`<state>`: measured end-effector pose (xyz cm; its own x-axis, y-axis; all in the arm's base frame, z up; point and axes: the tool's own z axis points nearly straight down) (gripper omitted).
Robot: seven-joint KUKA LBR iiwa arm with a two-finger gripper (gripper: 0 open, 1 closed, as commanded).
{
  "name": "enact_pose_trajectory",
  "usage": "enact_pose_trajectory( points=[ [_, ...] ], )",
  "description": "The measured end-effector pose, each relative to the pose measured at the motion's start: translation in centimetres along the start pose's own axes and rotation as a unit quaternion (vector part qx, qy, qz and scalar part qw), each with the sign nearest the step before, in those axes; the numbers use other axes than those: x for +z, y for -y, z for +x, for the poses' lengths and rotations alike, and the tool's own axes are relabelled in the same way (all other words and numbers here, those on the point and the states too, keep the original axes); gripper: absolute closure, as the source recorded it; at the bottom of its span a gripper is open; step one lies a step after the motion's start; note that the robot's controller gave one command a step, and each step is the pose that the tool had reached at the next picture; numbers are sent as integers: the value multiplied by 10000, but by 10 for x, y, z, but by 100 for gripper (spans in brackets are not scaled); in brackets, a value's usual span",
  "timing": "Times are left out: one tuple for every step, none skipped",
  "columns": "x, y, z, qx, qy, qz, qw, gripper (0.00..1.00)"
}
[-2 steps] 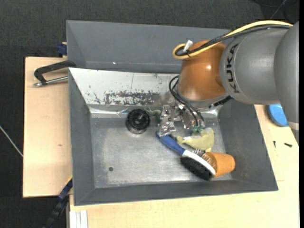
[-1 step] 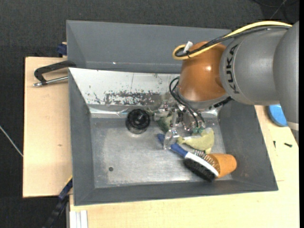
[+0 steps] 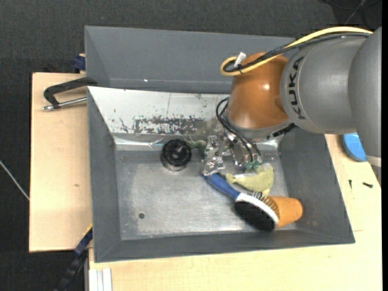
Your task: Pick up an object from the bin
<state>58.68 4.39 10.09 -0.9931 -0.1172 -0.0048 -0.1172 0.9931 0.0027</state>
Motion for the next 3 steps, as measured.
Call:
enact_pose_trajectory(
  points=[
    [1,0,1,-5,-19,3,10000,0],
    [0,0,0,-1,-8,4,10000,100],
    [1,0,1,-3,-17,2,10000,0]
  ],
)
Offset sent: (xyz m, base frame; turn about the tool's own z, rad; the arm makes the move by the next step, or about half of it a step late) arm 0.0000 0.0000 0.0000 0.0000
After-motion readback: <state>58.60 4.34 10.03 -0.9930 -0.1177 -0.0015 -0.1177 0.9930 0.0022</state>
